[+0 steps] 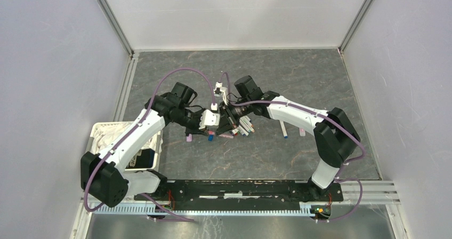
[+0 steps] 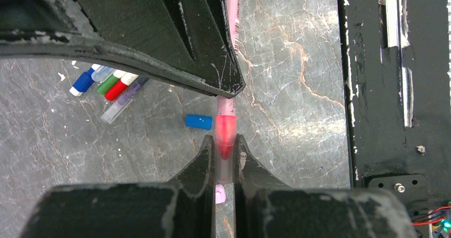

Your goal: Open the pen caps

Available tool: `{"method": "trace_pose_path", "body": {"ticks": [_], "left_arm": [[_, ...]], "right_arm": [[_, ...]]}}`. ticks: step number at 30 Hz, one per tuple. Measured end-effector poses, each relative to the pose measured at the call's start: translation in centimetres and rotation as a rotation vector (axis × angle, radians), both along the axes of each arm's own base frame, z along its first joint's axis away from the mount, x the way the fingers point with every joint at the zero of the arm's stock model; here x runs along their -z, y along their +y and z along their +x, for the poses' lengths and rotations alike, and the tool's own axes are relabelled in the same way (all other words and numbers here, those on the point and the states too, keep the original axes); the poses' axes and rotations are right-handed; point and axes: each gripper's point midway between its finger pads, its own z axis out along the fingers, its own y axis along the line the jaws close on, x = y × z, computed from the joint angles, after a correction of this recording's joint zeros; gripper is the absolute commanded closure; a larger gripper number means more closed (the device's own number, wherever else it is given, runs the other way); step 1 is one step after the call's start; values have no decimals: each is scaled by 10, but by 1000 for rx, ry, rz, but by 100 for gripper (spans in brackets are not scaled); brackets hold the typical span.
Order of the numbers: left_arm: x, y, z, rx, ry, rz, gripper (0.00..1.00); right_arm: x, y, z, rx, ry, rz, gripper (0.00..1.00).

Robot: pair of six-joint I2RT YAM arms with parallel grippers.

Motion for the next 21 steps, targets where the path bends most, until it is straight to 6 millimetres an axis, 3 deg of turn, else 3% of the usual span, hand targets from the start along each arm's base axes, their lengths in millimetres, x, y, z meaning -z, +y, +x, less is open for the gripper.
{"method": "trace_pose_path", "body": {"ticks": [6, 13, 21], "left_arm": [[1, 3, -1, 36, -33, 34, 98], [-14, 2, 7, 89, -98, 20, 98], [-29, 22, 22, 56, -107, -6, 98]], "right_arm": [[4, -3, -4, -24, -51, 10, 100], [-7, -9, -3, 2, -211, 80, 100], [-22, -17, 6, 68, -373, 140, 100]]}}
